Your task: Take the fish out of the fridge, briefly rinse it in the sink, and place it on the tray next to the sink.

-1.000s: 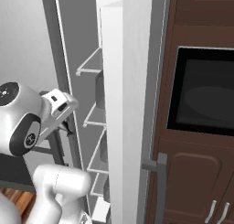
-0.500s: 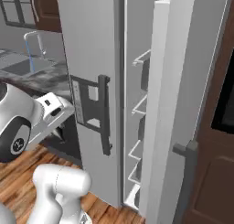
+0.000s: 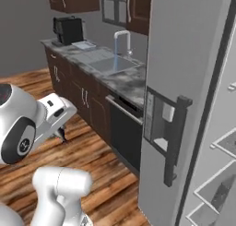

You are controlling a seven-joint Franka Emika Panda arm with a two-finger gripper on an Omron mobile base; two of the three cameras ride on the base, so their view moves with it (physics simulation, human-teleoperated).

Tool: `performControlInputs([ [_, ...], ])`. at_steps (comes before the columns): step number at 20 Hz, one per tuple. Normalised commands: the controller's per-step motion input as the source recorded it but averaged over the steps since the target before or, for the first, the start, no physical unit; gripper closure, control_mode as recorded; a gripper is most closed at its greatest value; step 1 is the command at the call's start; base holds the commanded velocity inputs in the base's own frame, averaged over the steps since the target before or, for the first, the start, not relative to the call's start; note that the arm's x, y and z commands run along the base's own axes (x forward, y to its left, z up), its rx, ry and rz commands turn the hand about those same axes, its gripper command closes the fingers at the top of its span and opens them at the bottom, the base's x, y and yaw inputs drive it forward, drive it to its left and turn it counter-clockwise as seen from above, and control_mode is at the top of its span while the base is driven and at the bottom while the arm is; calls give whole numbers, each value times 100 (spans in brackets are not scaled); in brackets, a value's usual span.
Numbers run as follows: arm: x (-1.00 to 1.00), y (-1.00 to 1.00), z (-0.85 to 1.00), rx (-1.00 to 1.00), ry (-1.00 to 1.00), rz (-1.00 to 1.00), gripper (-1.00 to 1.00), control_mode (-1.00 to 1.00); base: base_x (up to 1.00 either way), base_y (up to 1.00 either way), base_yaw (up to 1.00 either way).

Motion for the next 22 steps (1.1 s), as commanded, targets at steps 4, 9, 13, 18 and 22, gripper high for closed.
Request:
performControlInputs([
  [4, 0, 0, 0, 0, 0, 0, 100, 100, 100, 100, -9],
  [9, 0, 0, 0, 0, 0, 0, 100, 100, 100, 100, -32],
  [13, 0, 0, 0, 0, 0, 0, 100, 100, 100, 100, -44],
  [18, 0, 0, 0, 0, 0, 0, 100, 100, 100, 100, -46],
  [22, 0, 0, 0, 0, 0, 0, 100, 100, 100, 100, -46],
])
